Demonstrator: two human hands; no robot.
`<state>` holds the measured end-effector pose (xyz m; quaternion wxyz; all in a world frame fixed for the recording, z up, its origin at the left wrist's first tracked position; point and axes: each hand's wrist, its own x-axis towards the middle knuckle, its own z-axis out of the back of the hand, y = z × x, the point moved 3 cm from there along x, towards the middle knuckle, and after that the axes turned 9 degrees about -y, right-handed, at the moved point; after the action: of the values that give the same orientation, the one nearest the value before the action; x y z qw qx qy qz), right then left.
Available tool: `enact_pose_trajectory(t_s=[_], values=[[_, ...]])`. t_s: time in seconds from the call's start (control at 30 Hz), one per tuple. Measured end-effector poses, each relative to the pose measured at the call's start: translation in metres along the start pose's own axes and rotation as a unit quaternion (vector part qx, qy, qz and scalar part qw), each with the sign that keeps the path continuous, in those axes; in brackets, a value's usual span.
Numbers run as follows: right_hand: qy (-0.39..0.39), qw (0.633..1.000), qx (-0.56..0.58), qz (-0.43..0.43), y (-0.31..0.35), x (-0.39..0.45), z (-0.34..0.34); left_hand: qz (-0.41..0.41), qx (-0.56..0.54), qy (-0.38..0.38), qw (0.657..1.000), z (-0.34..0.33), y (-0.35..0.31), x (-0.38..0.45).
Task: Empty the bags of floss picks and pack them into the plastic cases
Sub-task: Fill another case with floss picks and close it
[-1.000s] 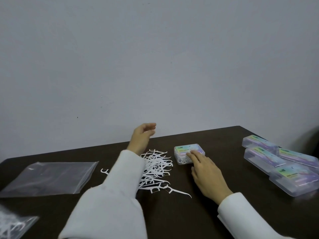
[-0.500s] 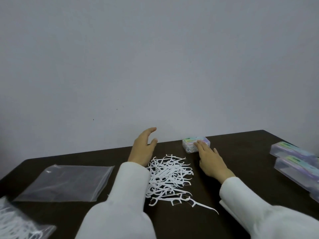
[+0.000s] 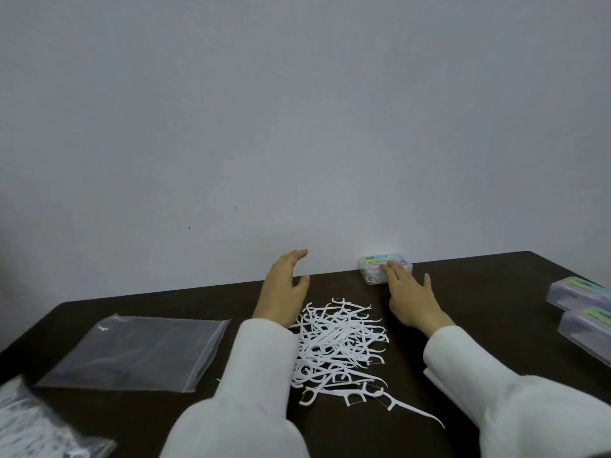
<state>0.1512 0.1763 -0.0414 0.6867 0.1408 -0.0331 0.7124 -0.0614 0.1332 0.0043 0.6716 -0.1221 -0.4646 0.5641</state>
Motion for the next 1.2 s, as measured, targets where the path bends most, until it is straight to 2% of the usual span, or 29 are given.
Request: enact_pose_trajectory(t_s=[0.37,0.57,0.77,1.0,1.2], values=[[-0.033,0.998,0.047,0.013,-0.019,-0.048,0.017,-0.029,-0.006,0.039,0.999,-0.020,-0.027,-0.006],[-0.050,0.997,0.063,-0.005,-0.053,-0.094,0.046,-0.099,-0.028,0.102,0.989,-0.053,-0.074,-0.035],[-0.083,0.995,0.044,-0.027,-0.102,-0.139,0.081,-0.119,-0.062,0.166,0.977,-0.103,-0.119,-0.065],[-0.150,0.984,0.022,-0.097,-0.176,-0.187,0.106,-0.058,-0.117,0.268,0.954,-0.172,-0.178,-0.109],[-0.184,0.969,0.068,-0.149,-0.219,-0.217,0.117,-0.023,-0.145,0.331,0.932,-0.212,-0.207,-0.144]])
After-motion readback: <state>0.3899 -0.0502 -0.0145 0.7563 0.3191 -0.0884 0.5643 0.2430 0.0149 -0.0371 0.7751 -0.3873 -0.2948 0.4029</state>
